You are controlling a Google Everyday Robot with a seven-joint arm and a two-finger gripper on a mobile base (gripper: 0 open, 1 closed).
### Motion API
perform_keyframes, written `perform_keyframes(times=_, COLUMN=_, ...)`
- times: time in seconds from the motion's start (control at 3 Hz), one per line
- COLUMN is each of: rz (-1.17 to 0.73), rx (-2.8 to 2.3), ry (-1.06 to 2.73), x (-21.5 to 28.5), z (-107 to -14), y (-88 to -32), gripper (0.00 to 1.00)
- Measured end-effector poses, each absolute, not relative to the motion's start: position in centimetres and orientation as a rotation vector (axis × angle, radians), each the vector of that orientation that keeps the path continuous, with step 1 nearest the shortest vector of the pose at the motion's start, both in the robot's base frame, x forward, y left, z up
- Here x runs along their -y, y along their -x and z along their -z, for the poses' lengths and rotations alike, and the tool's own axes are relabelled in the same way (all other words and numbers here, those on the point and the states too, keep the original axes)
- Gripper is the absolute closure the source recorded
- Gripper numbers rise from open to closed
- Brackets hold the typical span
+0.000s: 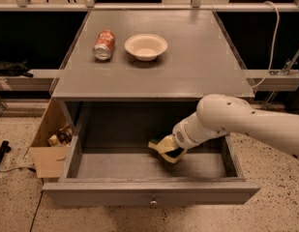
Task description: Place sponge into top drawer
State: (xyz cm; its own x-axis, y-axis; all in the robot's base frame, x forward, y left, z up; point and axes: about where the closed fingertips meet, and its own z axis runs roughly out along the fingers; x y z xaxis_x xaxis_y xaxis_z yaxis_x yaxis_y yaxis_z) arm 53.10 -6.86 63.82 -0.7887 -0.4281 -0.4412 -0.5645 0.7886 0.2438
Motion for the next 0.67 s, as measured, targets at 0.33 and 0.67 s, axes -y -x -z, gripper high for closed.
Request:
perform_keyframes(times=0.33, rz=-0.521, rx=-2.614, ry=0.754, x=6.86, z=-63.82, y=-53.1, gripper=1.0)
perform_keyframes(times=0.67, rz=-0.521, rx=-2.614, ry=0.754, x=6.86, z=-63.82, y=-53.1, gripper=0.82)
